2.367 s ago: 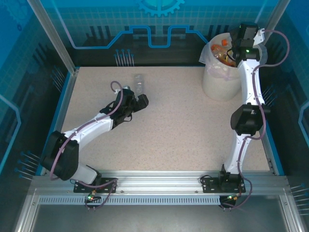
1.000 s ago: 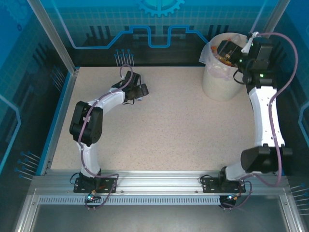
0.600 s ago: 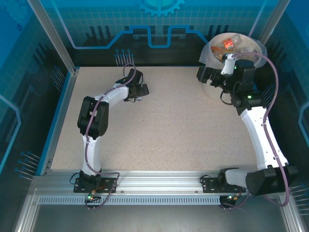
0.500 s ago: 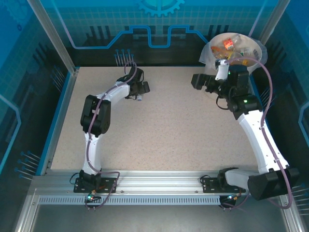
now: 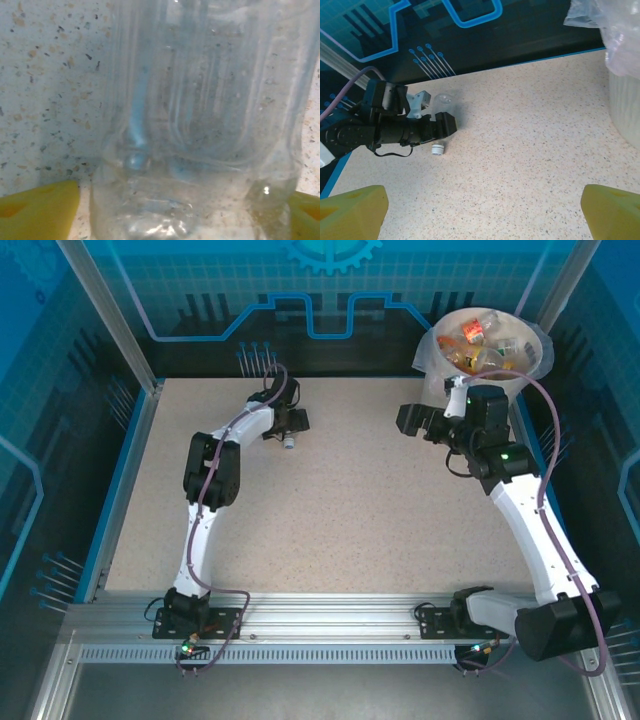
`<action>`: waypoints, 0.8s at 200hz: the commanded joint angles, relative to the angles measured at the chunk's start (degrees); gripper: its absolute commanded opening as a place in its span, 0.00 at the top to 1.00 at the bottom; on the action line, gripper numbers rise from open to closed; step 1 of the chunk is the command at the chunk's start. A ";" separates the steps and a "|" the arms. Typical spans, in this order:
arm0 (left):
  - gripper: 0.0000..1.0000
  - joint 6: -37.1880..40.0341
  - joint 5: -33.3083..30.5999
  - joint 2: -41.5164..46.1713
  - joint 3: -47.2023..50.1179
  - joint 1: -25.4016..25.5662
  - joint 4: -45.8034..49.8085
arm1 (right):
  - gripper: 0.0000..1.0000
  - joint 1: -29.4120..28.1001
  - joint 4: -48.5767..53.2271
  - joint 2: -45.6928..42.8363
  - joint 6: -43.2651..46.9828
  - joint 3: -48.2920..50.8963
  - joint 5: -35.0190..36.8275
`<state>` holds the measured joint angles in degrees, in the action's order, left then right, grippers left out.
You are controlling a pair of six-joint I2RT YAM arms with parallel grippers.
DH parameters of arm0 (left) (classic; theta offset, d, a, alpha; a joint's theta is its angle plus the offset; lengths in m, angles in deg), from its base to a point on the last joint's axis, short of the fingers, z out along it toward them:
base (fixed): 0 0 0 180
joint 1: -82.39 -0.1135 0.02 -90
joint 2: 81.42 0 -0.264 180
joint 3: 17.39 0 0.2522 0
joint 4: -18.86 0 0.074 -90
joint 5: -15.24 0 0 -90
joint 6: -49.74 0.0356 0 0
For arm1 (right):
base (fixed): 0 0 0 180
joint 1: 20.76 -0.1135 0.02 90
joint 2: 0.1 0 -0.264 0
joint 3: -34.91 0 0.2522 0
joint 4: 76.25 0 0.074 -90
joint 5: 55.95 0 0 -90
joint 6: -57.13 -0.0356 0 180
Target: Put the plastic bottles in the bin
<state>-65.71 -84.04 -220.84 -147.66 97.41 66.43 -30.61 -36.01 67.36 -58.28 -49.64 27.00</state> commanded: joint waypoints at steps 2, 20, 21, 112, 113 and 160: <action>0.22 1.54 4.26 -0.50 1.03 -0.44 -0.64 | 0.00 -0.28 1.38 -1.55 -0.75 0.82 2.80; 0.33 2.47 6.71 0.43 2.77 -0.44 -3.24 | 0.00 0.26 1.55 -1.21 -1.13 0.74 2.67; 0.33 2.49 6.81 0.45 2.77 -0.44 -3.27 | 0.00 0.31 1.55 -1.20 -1.13 0.74 2.62; 0.55 1.63 13.36 13.73 26.37 -0.22 -21.10 | 0.00 0.30 -0.77 -1.64 0.95 4.40 -3.95; 0.55 1.68 13.65 13.95 26.70 -0.28 -21.56 | 0.00 0.28 -0.79 -1.64 0.92 4.46 -4.03; 0.59 1.99 19.65 23.82 40.65 1.85 -32.25 | 0.00 0.33 -4.01 -1.62 -3.33 7.05 -3.77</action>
<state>-63.87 -69.83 -202.81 -112.40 97.22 40.09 -30.45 -37.65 66.01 -58.98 -43.89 24.13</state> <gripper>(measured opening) 0.569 0.999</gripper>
